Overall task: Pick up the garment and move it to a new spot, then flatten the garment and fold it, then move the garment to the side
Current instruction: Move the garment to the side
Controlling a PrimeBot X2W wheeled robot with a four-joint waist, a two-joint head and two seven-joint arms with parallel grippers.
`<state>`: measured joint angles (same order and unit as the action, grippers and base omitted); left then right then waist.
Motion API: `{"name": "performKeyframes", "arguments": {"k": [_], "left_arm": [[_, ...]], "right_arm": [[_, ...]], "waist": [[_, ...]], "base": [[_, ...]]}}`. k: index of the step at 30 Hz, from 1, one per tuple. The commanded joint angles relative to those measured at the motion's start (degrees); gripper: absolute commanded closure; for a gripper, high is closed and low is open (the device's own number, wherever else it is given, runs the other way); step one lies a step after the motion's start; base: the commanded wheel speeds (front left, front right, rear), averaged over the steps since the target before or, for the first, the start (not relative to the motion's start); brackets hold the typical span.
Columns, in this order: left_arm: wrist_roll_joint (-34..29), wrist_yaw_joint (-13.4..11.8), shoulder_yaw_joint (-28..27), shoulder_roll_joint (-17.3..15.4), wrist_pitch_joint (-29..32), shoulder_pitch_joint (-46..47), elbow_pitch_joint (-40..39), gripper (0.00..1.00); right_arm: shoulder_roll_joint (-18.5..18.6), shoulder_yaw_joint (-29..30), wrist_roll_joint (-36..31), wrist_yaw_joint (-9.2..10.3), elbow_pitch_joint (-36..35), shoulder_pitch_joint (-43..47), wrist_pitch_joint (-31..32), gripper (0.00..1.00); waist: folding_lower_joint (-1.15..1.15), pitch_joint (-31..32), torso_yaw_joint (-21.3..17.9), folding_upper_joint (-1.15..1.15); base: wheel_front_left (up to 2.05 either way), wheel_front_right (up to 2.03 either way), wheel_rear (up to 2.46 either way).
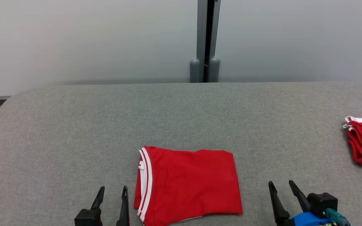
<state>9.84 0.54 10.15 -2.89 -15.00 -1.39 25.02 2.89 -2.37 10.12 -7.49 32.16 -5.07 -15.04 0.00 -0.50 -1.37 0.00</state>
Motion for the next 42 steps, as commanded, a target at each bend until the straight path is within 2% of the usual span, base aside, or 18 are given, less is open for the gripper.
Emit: {"name": "performKeyframes", "arguments": {"k": [1, 12, 17, 20, 21, 23, 29, 36, 42], "left_arm": [[-0.2, 0.2, 0.3, 0.0, -0.2, -0.1, -0.1, 0.00], [0.0, 1.4, 1.6, 0.0, -0.2, 2.3, 1.0, 0.00], [0.2, 1.3, 1.6, 0.0, -0.2, 2.4, 1.6, 0.00], [0.2, 1.3, 1.3, 0.0, -0.2, 2.3, 1.6, 0.00], [0.2, 1.3, 1.2, 0.0, -0.2, 2.2, 1.6, 0.00], [0.3, 1.2, 0.8, 0.0, -0.2, 2.0, 1.5, 0.00], [0.2, 1.6, 0.7, 0.0, -0.2, 1.2, 1.0, 0.00], [0.8, 2.3, 2.9, 0.0, -0.2, 2.7, -0.1, 0.00], [1.5, 2.9, 5.9, 0.0, -0.2, 4.4, -0.5, 0.00]], "right_arm": [[0.0, -0.6, -0.5, 0.00, 0.3, 0.0, -0.1, 0.00], [0.1, -7.8, -2.6, 0.00, 8.5, -10.7, 0.5, 0.00], [0.1, -6.1, -6.5, 0.01, 17.9, -14.3, 7.1, 0.00], [-0.2, -9.3, -5.3, -0.04, 22.0, -13.3, 10.6, 0.03], [-0.4, -10.4, -4.9, -0.11, 22.8, -13.0, 11.2, 0.43], [-0.5, -11.5, -4.0, -0.15, 23.6, -12.5, 10.9, 1.00], [0.9, -9.0, -5.1, 0.29, 25.1, -13.2, 7.5, 1.00], [1.1, -4.4, -7.5, 0.42, 26.4, -13.9, 4.7, 1.00], [0.9, -3.4, -7.9, 0.41, 26.7, -14.1, 3.6, 1.00]], "waist": [[0.00, -0.3, 0.5, 0.00], [0.00, -3.6, 5.5, 0.00], [0.00, -4.4, 8.2, 0.00], [0.00, -4.6, 9.1, 0.00], [0.00, -4.6, 9.1, 0.00], [0.00, -4.6, 8.7, 0.00], [0.00, -3.7, 3.6, 0.00], [0.00, -3.4, -7.2, 0.00], [0.00, -4.2, -16.5, 0.00]], "base": [[0.00, 0.00, 0.00], [0.00, 0.00, 0.00], [0.00, 0.00, 0.00], [0.00, 0.00, 0.00], [0.00, 0.00, 0.00], [0.00, 0.00, 0.00], [0.00, 0.00, 0.00], [0.00, 0.00, 0.00], [0.00, 0.00, 0.00]]}}
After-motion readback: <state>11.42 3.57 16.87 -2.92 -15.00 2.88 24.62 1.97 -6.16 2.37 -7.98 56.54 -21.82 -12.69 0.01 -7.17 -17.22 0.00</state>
